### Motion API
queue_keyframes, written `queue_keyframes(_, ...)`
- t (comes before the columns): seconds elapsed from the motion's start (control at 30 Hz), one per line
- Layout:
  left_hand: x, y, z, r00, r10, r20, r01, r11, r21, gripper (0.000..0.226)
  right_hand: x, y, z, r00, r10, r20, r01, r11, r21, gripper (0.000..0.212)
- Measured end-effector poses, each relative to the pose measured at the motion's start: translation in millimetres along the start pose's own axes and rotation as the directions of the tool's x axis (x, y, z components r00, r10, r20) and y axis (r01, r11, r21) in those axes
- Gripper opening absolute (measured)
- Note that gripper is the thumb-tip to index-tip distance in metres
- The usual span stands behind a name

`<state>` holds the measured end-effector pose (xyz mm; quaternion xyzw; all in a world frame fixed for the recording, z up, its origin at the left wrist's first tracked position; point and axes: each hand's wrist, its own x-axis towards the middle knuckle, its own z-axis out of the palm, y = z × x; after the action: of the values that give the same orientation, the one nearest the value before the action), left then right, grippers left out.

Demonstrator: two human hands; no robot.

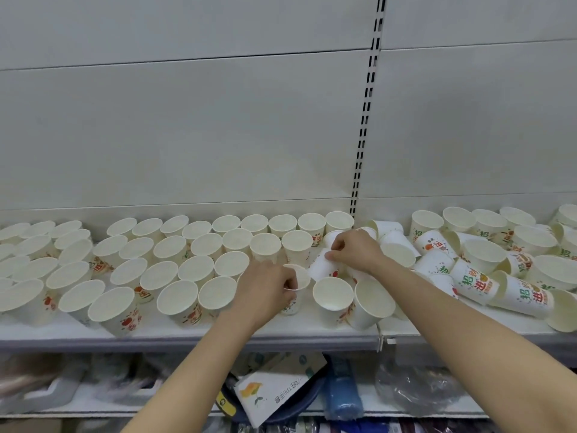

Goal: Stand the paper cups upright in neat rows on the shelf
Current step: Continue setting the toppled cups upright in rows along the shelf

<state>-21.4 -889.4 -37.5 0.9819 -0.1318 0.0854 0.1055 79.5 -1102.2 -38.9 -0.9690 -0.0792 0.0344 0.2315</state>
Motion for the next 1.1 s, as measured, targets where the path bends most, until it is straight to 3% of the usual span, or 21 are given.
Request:
queue_keyframes(0.2,-17.8,7.3,9.6,0.997,-0.013,-0.082,0.016,0.999,0.040,0.010,-1.2,-9.6,4.3,0.997,0.065,0.041,-0.073,0.972,0.225,0.023)
queue_keyframes(0.33,-23.4,7.1,13.0,0.994,-0.046,-0.103,0.048,0.999,0.014,0.013,-8.6,-12.5,5.2,0.995,-0.067,-0.069,0.084,0.951,0.298,0.016)
queue_keyframes(0.43,-25.2,10.8,10.5,0.990,-0.057,-0.125,0.057,0.998,-0.004,0.021,-21.6,-14.0,5.4,0.956,-0.268,-0.122,0.282,0.952,0.121,0.008)
queue_keyframes(0.5,-24.5,11.0,7.1,0.989,-0.073,-0.131,0.072,0.997,-0.013,0.024,-26.9,-13.3,6.3,0.890,-0.440,-0.122,0.433,0.898,-0.080,0.006)
queue_keyframes(0.57,-23.5,9.8,4.5,0.984,-0.094,-0.150,0.092,0.996,-0.020,0.025,-27.9,-10.5,7.3,0.853,-0.514,-0.086,0.489,0.846,-0.211,0.005)
queue_keyframes(0.7,-20.6,12.3,-4.7,0.971,-0.156,-0.181,0.147,0.987,-0.062,0.021,-27.8,-7.0,0.2,0.842,-0.538,-0.034,0.520,0.827,-0.216,0.015)
queue_keyframes(0.9,19.2,25.8,-15.4,0.963,-0.117,-0.243,0.111,0.993,-0.038,0.020,-26.1,31.3,-29.5,0.822,-0.532,-0.201,0.486,0.841,-0.237,0.013)
queue_keyframes(1.1,108.1,61.2,0.5,0.998,0.024,-0.061,-0.022,0.999,0.035,0.023,-21.2,69.7,-50.4,0.876,-0.399,-0.270,0.326,0.903,-0.279,0.013)
